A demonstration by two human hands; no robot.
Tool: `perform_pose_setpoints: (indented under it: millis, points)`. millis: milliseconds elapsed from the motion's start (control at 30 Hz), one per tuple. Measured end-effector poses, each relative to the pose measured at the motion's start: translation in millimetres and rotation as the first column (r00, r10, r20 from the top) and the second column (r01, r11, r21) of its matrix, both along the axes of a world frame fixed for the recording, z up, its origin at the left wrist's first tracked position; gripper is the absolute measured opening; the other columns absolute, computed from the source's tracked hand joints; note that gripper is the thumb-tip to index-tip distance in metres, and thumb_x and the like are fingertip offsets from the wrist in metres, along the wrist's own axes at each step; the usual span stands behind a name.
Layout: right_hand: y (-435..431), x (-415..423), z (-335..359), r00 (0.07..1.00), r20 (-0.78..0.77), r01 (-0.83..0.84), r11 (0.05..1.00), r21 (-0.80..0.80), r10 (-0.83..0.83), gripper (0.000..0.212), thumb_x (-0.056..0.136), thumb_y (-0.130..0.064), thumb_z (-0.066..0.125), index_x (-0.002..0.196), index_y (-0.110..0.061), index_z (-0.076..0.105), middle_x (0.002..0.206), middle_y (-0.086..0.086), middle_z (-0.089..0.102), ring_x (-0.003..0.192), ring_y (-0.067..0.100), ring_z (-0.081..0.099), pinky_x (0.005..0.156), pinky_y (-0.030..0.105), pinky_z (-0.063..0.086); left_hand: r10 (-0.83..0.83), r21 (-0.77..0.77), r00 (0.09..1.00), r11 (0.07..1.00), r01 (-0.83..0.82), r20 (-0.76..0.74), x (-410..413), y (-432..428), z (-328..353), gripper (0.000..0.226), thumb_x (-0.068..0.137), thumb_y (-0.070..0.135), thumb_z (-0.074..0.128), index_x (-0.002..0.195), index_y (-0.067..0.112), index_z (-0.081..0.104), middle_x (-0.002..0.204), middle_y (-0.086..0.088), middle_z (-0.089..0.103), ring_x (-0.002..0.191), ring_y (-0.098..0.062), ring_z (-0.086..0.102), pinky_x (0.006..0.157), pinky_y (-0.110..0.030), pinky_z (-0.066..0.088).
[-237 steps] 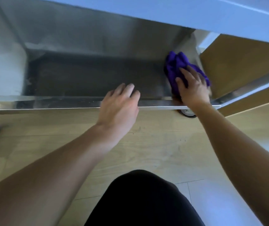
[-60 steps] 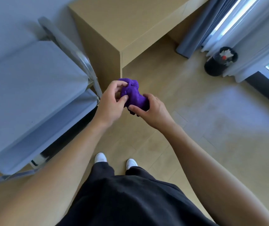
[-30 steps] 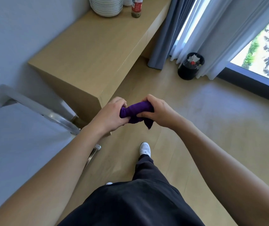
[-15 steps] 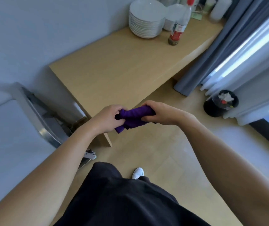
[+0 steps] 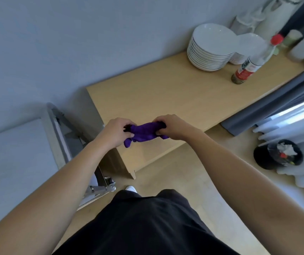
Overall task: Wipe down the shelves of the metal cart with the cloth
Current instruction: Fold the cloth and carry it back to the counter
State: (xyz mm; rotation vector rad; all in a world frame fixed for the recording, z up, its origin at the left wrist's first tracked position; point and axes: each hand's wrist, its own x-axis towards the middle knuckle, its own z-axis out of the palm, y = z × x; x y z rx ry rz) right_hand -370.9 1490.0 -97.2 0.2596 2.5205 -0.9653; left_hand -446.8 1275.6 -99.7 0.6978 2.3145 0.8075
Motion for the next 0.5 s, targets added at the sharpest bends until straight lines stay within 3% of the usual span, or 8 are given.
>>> perform_pose_setpoints:
  millis: [133,233,367,433,500]
  points:
    - [6.2,-37.4,-12.8,0.995,-0.008,-0.101,0.993,0.060,0.102,0.030,0.086,-0.010,0.062,0.115,-0.018,0.064,0.101,0.001,0.065,0.091,0.018,0.061,0.069,0.024,0.043,0.038,-0.040,0.999,0.998,-0.038,-0.020,-20.2,3.4,-4.8,0.032,0.089,0.010,0.063,0.119,0.021,0.064,0.112,0.001,0.066,0.101,-0.014,0.059,0.083,-0.026,0.045]
    - [12.0,-59.1,-27.0,0.976,-0.105,-0.168,0.964,0.205,0.192,0.031,0.087,-0.008,0.057,0.116,-0.019,0.062,0.107,0.002,0.065,0.100,0.022,0.059,0.077,0.030,0.044,0.093,-0.006,0.986,0.995,-0.095,-0.141,-18.5,8.6,-14.2,0.038,0.090,0.005,0.059,0.125,0.021,0.062,0.111,-0.003,0.069,0.101,-0.019,0.062,0.087,-0.031,0.049]
    - [16.0,-49.6,-53.2,0.908,-0.292,-0.196,0.920,0.338,0.301,0.044,0.088,0.002,0.051,0.129,-0.014,0.057,0.129,0.008,0.059,0.115,0.031,0.056,0.090,0.040,0.049,0.114,-0.041,0.965,0.991,-0.128,-0.235,5.7,17.6,-40.2,0.049,0.091,0.003,0.057,0.137,0.017,0.052,0.138,-0.004,0.055,0.125,-0.021,0.052,0.105,-0.030,0.037]
    - [18.0,-28.1,-71.0,0.857,-0.356,-0.238,0.898,0.369,0.374,0.050,0.083,0.007,0.054,0.130,-0.006,0.057,0.134,0.014,0.058,0.118,0.035,0.058,0.092,0.044,0.052,0.107,-0.113,0.964,0.984,-0.137,-0.243,28.0,19.0,-55.9,0.050,0.093,0.006,0.054,0.141,0.019,0.047,0.149,-0.001,0.042,0.136,-0.020,0.041,0.111,-0.029,0.028]
    - [19.4,-7.6,-87.9,0.830,-0.360,-0.264,0.869,0.419,0.425,0.056,0.076,0.006,0.063,0.131,-0.004,0.056,0.136,0.015,0.057,0.121,0.034,0.057,0.093,0.045,0.053,0.125,-0.084,0.941,0.984,-0.159,-0.316,53.2,17.2,-68.7,0.051,0.091,0.005,0.058,0.140,0.017,0.047,0.150,-0.004,0.040,0.137,-0.024,0.039,0.113,-0.031,0.027]
